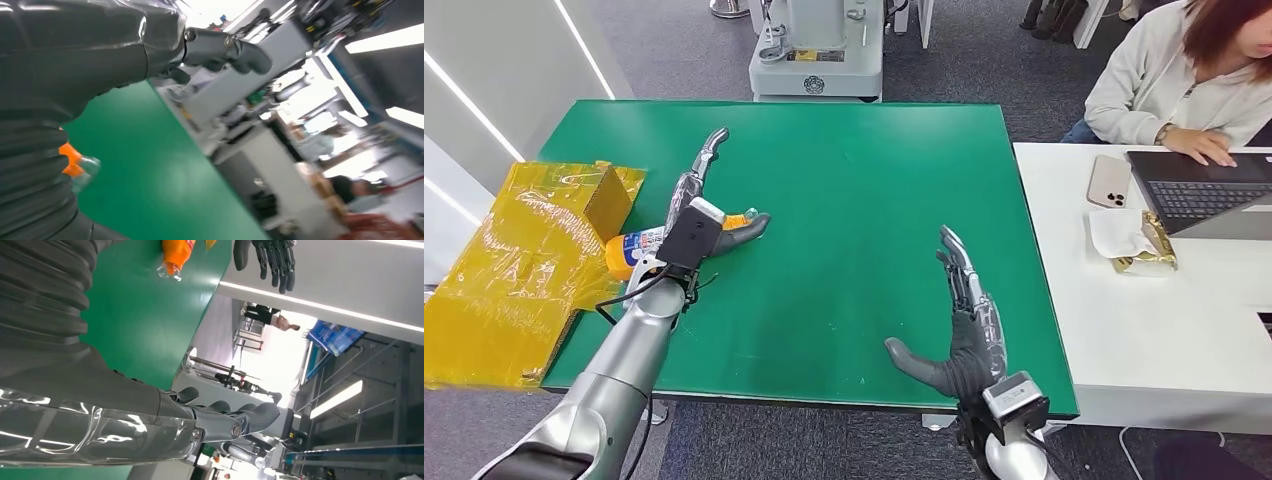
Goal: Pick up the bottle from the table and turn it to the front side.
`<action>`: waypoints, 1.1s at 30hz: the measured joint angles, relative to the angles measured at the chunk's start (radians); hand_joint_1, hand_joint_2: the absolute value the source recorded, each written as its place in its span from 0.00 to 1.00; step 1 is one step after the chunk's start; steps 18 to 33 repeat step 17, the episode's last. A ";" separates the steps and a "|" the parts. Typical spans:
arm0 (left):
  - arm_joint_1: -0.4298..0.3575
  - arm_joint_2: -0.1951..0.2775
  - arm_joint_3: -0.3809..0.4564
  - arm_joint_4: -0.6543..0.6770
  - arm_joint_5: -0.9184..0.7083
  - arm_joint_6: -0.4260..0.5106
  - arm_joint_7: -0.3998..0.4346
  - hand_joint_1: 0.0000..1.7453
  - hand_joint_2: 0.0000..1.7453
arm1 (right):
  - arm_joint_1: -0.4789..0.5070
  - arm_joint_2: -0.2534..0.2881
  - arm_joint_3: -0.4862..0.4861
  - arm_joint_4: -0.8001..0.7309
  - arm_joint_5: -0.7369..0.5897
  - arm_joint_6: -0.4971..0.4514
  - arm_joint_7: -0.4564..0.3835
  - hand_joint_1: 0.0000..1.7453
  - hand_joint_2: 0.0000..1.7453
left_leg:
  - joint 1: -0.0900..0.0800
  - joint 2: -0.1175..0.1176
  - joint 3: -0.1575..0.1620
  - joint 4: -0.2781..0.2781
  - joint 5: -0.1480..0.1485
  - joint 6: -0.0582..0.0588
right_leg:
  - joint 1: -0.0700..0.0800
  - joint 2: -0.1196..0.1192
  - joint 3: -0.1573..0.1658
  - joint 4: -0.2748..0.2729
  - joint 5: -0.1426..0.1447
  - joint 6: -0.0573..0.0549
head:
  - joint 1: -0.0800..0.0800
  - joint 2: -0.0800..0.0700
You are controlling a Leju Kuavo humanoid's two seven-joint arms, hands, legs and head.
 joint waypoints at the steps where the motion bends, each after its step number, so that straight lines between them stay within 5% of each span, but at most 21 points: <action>1: 0.025 -0.007 -0.004 -0.040 0.038 -0.012 0.000 0.00 1.00 | 0.006 0.000 -0.002 0.000 -0.010 -0.006 -0.007 0.00 1.00 | 0.000 0.000 0.000 0.000 0.000 0.000 | 0.000 0.000 0.000 0.000 0.000 0.000 | 0.000 0.000; 13: 0.316 -0.029 -0.180 -0.463 0.263 -0.019 0.035 0.00 1.00 | 0.144 0.013 -0.012 -0.072 -0.040 -0.080 -0.057 0.00 1.00 | 0.000 0.000 0.000 0.000 -0.004 0.000 | 0.000 0.000 0.000 -0.001 -0.002 0.001 | 0.000 0.000; 33: 0.341 -0.027 -0.195 -0.504 0.281 -0.014 0.036 0.00 1.00 | 0.157 0.022 -0.012 -0.081 -0.045 -0.082 -0.058 0.00 1.00 | 0.000 0.000 0.000 -0.001 -0.004 0.000 | 0.000 0.000 0.000 -0.001 -0.002 0.001 | 0.000 0.000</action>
